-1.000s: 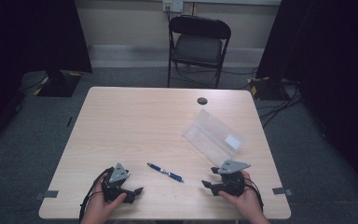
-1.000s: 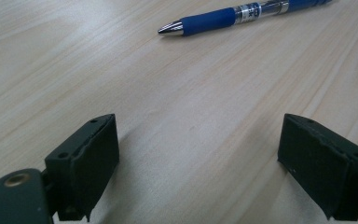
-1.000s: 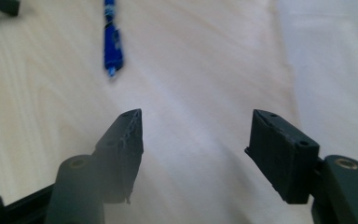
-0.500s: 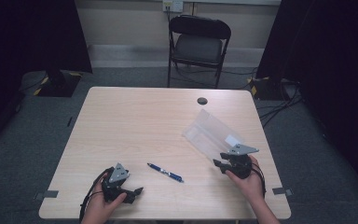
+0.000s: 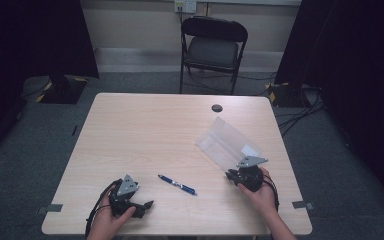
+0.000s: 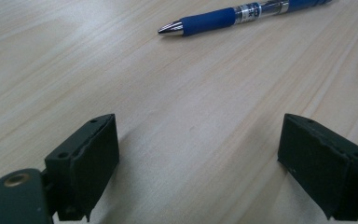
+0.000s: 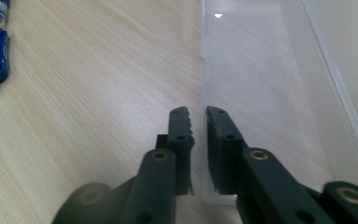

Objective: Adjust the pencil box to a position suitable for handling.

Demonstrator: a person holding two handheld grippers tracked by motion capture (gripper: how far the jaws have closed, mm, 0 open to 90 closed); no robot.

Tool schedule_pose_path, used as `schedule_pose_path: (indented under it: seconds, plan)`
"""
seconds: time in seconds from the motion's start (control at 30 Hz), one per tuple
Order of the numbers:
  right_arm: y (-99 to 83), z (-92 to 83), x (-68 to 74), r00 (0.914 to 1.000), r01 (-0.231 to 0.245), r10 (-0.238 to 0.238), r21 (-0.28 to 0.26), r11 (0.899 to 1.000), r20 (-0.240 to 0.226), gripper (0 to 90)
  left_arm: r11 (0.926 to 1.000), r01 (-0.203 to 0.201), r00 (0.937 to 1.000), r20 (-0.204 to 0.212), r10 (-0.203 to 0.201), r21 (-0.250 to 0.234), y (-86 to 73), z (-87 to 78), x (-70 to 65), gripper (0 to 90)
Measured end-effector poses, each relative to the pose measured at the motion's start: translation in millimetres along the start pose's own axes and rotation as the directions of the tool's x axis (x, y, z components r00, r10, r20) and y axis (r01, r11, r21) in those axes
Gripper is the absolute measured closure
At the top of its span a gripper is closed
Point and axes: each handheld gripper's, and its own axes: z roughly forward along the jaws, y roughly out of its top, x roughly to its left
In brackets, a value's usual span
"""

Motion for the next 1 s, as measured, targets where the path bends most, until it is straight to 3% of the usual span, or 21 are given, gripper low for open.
schedule_pose_path:
  seconds: [0.13,0.3,0.67,1.0]
  plan:
    - [-1.5,1.2,-0.4,0.9997,-0.019,0.019,-0.017,1.0,-0.015,87.2,1.0,-0.001,1.0,0.0,0.001,-0.001,0.0,0.0,0.0,12.0]
    - [0.7,4.3,4.9,0.9982,-0.004,0.003,-0.022,1.0,-0.06,88.4,1.0,0.0,1.0,0.0,0.0,-0.002,0.0,0.1,0.0,12.0]
    - [11.5,15.5,20.8,0.9961,0.034,-0.036,-0.02,0.999,-0.081,88.3,1.0,0.0,1.0,0.0,0.0,-0.001,0.0,0.1,0.0,12.0]
    - [15.6,20.7,15.8,0.9946,0.025,-0.028,-0.023,0.999,-0.1,88.1,1.0,0.0,1.0,0.0,0.0,-0.001,0.0,0.1,0.0,12.0]
